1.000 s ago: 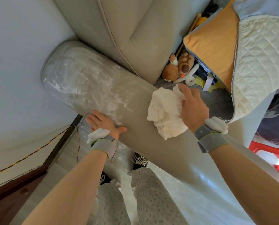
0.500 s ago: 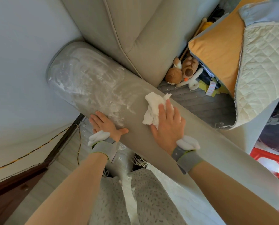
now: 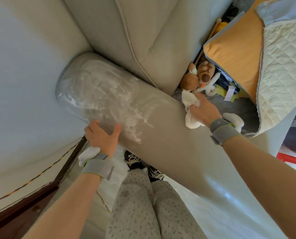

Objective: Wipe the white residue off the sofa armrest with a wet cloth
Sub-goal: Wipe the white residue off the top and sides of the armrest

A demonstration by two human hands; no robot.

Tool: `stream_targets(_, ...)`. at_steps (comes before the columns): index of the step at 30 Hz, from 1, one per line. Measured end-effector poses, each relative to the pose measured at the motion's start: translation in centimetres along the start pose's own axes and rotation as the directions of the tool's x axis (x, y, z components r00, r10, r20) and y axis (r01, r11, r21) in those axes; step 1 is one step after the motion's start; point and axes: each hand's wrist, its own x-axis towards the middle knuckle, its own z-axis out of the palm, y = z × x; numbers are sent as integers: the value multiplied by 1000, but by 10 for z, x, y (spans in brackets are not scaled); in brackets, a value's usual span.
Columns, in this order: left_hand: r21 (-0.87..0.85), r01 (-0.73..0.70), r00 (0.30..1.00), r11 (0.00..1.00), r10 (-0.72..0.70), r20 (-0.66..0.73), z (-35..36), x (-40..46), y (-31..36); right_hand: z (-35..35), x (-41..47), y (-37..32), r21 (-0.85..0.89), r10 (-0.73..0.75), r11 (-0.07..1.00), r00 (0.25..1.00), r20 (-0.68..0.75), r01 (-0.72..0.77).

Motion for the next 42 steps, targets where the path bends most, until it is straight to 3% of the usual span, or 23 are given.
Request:
stream_targets(3, 32, 5, 997, 999, -3, -72, -17, 38, 13, 9, 16, -14, -76, 47, 996, 987, 156, -36)
stream_targets(7, 93, -32, 999, 995, 34, -17, -36, 93, 26, 10, 23, -26, -55, 71, 996, 992, 109, -65)
stream_targets(11, 185, -107, 993, 977, 94, 75, -42, 113, 31, 32, 9, -77, -120, -141, 982, 988, 59, 147)
stream_targets(15, 184, -121, 988, 975, 100, 118, -38, 111, 32, 66, -17, -111, -164, -286, 950, 952, -107, 267)
stream_targets(19, 186, -147, 989, 971, 142, 41, -33, 111, 31, 58, -23, -93, -24, -366, 931, 930, -39, 365)
stream_targets(22, 150, -136, 990, 979, 131, 45, -30, 112, 27, 46, -32, -80, 58, -271, 957, 949, -161, 283)
stream_targets(24, 130, -127, 991, 983, 120, 62, -32, 113, 27, 40, -33, -68, -6, -72, 997, 972, -224, 72)
stream_targets(27, 146, -117, 990, 982, 104, 97, -32, 117, 30, 35, -23, -59, -49, 158, 984, 969, -187, -170)
stream_targets(30, 163, -120, 989, 979, 103, 110, -31, 121, 28, 48, -18, -86, -143, 115, 981, 985, -130, -133)
stream_targets(34, 172, -137, 987, 975, 120, 110, -31, 121, 28, 76, -33, -136, -205, -83, 977, 983, -162, 49)
stream_targets(36, 199, -127, 988, 972, 106, 113, -34, 123, 28, 74, -31, -138, -191, -141, 974, 984, -106, 119)
stream_targets(39, 206, -135, 988, 969, 115, 107, -34, 122, 31, 49, -17, -127, -39, -157, 987, 987, 18, 158)
stream_targets(42, 212, -146, 988, 966, 131, 83, -35, 121, 31, 37, -5, -145, -91, -128, 987, 990, 55, 133)
